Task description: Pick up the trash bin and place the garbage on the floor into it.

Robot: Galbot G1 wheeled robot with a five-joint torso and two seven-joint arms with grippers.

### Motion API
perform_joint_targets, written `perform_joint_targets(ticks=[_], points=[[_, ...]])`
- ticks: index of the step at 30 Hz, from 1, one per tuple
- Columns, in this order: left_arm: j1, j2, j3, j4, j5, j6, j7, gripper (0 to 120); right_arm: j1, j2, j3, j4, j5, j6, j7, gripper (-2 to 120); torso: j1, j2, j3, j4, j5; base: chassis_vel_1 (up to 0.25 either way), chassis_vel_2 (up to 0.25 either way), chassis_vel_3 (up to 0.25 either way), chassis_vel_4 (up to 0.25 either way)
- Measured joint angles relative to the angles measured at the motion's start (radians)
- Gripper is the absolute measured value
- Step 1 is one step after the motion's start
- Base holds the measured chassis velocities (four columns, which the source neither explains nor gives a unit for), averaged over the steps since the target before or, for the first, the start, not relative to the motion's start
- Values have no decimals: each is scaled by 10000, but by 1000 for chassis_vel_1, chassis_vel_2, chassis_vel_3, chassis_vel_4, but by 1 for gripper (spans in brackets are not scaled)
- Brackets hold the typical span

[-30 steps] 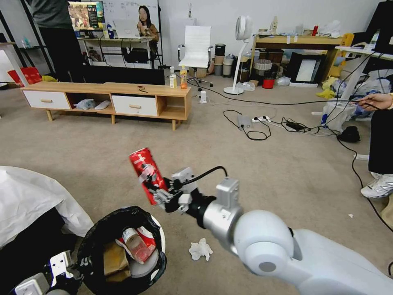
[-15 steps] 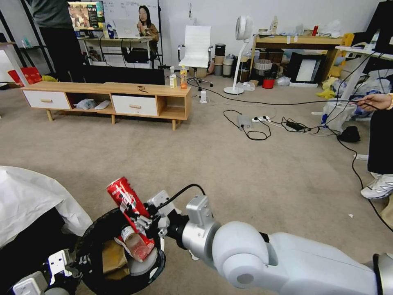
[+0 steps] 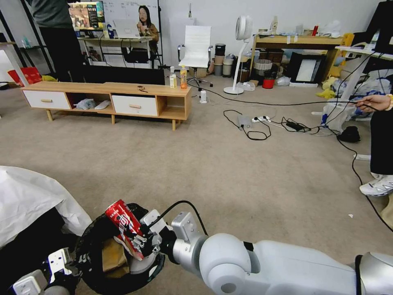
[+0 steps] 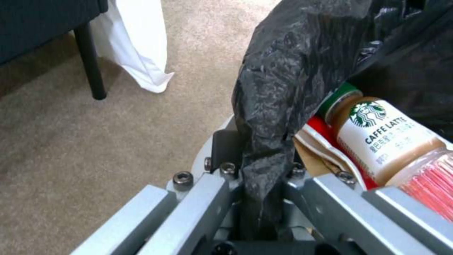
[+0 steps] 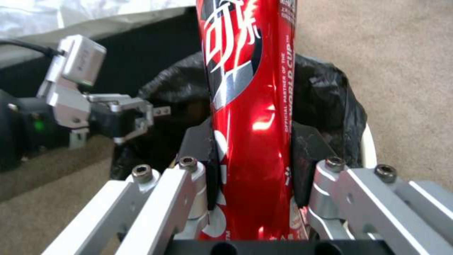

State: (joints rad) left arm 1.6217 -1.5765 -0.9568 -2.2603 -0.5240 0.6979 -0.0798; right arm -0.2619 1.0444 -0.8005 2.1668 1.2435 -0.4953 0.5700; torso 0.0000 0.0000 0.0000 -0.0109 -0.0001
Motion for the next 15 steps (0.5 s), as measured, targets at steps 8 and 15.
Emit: perform_joint_targets(ticks=[8, 15], points=[[-46, -18, 24, 33, -11, 2, -2, 2, -113, 168, -314, -515, -332, 23, -67, 28, 0, 0, 0, -1, 0, 0, 0, 0, 0], [-63, -35, 32, 47, -19, 2, 4, 2, -256, 652, -571, -1273, -720, 131, -192, 28, 0, 0, 0, 0, 0, 0, 0, 0, 0]])
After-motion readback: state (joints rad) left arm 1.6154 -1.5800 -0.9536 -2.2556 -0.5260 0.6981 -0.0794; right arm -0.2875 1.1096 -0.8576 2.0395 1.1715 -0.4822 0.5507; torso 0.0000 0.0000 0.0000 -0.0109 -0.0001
